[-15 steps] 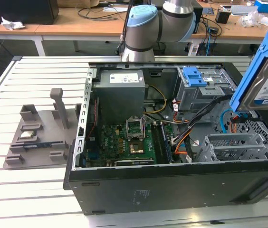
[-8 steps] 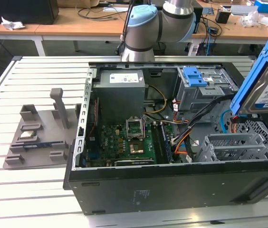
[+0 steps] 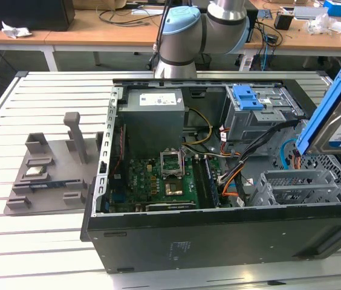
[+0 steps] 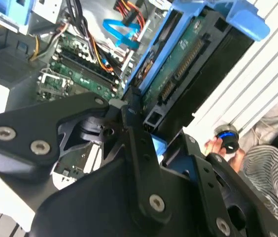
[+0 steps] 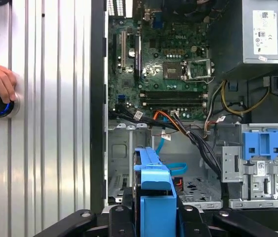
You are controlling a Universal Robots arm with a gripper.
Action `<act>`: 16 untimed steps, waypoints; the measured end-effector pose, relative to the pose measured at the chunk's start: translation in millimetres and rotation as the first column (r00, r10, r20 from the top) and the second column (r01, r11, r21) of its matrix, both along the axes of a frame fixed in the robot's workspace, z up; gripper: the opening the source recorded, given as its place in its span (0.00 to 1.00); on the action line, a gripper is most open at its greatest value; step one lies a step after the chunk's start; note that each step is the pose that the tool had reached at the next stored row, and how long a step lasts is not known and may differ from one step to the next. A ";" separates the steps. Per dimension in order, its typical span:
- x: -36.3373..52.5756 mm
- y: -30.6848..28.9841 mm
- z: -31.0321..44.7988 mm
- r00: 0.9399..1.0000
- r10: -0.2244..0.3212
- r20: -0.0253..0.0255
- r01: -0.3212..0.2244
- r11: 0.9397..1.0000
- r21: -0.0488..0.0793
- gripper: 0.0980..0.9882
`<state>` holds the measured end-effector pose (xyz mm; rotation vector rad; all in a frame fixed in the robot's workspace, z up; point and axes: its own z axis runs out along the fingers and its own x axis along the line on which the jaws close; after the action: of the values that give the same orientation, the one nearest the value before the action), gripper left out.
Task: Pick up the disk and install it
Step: 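Pick up the disk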
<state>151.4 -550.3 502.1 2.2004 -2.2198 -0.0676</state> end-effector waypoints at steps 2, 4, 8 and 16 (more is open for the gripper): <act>-4.2 -5.3 -2.1 1.000 0.000 0.000 0.000 1.000 0.000 0.30; -7.2 -6.0 -5.0 1.000 0.000 0.000 0.000 1.000 0.000 0.30; -10.9 -6.1 -14.7 1.000 0.000 -0.001 0.000 1.000 0.000 0.30; -19.5 -4.7 -31.4 1.000 0.000 -0.001 0.000 1.000 0.000 0.30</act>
<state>131.9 -555.0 470.7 2.2002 -2.2189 -0.0687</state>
